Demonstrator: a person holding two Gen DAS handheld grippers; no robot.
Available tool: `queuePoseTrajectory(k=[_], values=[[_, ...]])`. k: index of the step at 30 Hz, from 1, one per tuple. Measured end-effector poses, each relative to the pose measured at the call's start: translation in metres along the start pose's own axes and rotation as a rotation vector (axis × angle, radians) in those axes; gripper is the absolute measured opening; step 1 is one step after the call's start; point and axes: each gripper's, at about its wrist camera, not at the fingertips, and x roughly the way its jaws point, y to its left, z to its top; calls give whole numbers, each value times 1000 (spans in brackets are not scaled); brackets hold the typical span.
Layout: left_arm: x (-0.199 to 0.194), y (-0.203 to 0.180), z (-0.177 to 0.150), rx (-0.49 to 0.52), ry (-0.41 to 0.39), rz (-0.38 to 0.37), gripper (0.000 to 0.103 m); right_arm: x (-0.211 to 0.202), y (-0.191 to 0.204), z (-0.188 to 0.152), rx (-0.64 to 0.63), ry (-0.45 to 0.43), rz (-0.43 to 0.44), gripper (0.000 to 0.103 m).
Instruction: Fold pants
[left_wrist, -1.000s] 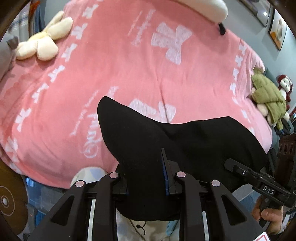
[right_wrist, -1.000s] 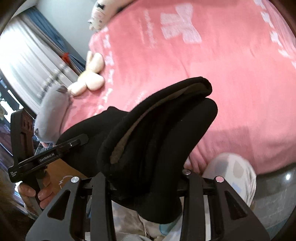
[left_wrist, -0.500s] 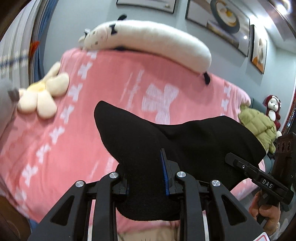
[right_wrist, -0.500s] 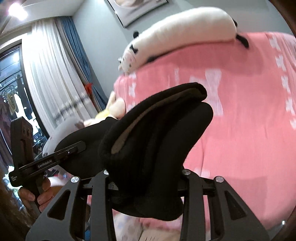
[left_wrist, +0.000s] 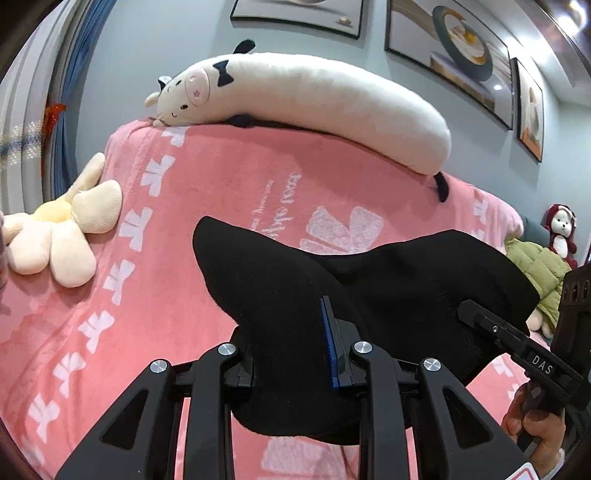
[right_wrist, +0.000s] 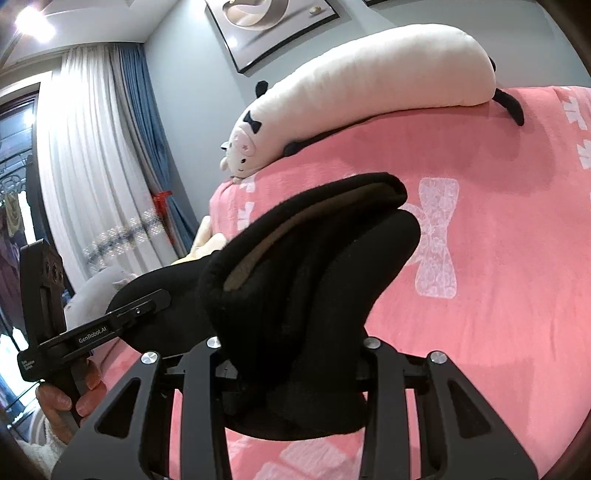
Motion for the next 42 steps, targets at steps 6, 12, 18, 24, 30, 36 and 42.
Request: queuePoseTrajectory(k=[6,12,18,24,30,36,42], values=[[63,13,-2,3,24,26,22,52,-32,-9,31,20,-11,33],[119,29,-14,0,77,52,22,98,-59,-24,45,59,-21,33],[170,42,-35,8,130,63,22,146,-95,-55,61,130,-37,33],[250,75,-92,-51,261,80,36,203,-156,-121,150,320,-177,47],[246,114,-145,-139,365,167,35,150,-169,-141,135,276,-355,51],[221,84,-77,-63,233,208,53,187,-120,-73,51,296,-165,25],[323,79,-83,-84,415,220,54,287,-158,-93,46,465,-275,15]])
